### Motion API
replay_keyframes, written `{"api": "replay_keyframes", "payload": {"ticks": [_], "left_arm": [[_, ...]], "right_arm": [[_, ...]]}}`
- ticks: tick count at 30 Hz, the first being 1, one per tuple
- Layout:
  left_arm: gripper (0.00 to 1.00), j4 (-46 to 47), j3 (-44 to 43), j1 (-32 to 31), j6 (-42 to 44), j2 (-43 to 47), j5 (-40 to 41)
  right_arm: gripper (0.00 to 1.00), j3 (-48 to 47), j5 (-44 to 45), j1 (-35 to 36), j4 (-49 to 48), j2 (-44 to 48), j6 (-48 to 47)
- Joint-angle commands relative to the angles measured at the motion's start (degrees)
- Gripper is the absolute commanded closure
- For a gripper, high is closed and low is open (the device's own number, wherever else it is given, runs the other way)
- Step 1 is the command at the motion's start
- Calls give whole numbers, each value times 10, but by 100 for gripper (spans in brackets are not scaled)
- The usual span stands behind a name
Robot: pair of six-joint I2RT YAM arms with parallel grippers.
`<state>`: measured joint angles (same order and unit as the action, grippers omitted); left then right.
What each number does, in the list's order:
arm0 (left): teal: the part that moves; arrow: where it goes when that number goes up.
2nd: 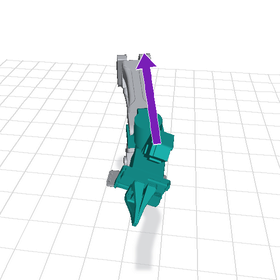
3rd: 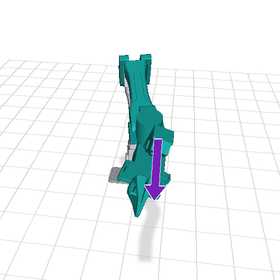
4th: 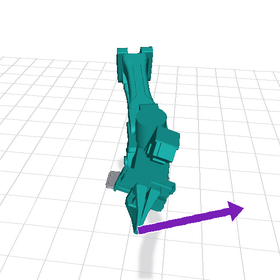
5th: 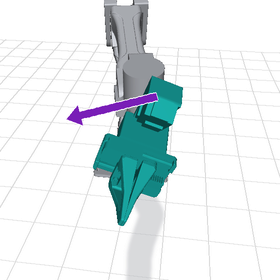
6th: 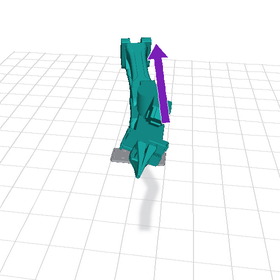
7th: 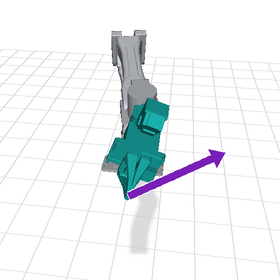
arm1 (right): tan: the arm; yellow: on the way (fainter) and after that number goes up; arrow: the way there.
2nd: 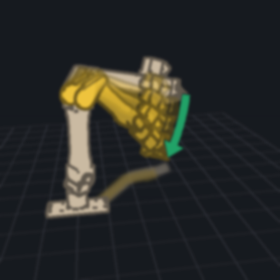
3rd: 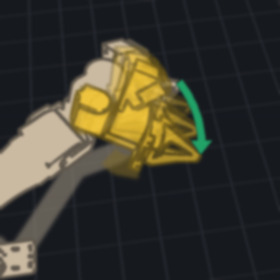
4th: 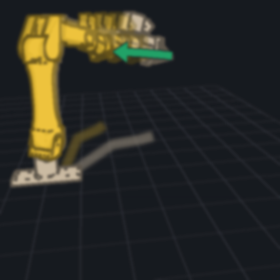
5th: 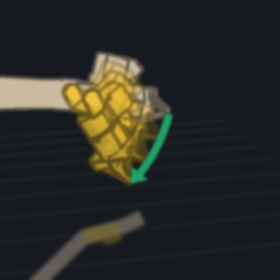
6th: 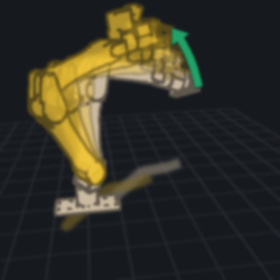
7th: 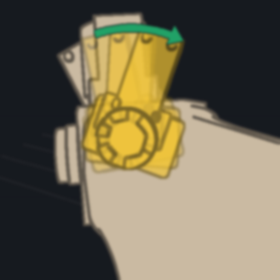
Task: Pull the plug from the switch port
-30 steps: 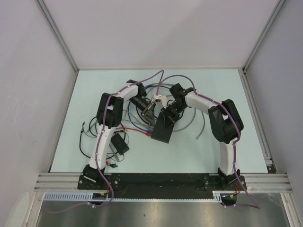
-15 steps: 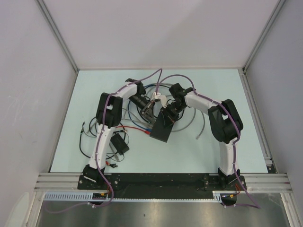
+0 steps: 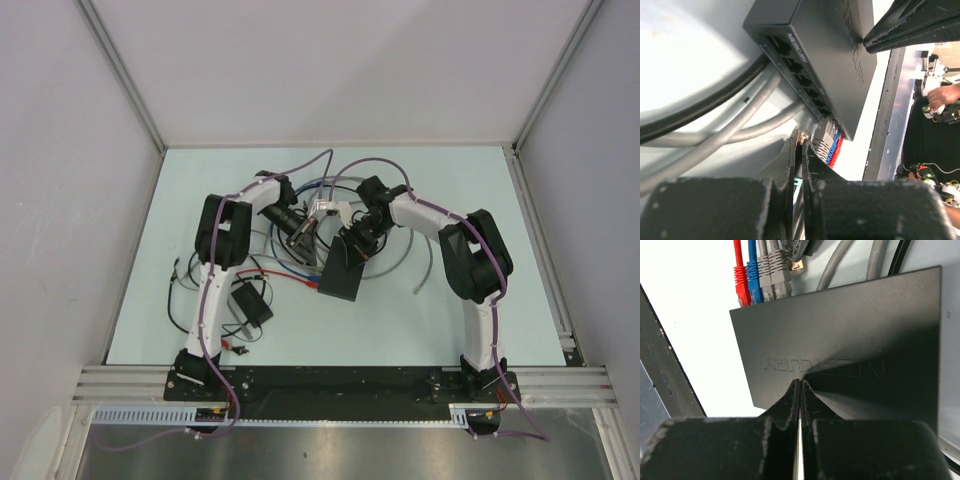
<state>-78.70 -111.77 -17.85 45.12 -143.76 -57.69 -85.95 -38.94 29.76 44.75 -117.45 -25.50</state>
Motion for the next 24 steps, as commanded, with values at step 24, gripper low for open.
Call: {"api": "replay_keyframes", "payload": {"ticks": [24], "left_arm": [[100,183,-226,-2,-116,26,208]], "right_arm": [[100,11,103,7,2,-33,-31]]}}
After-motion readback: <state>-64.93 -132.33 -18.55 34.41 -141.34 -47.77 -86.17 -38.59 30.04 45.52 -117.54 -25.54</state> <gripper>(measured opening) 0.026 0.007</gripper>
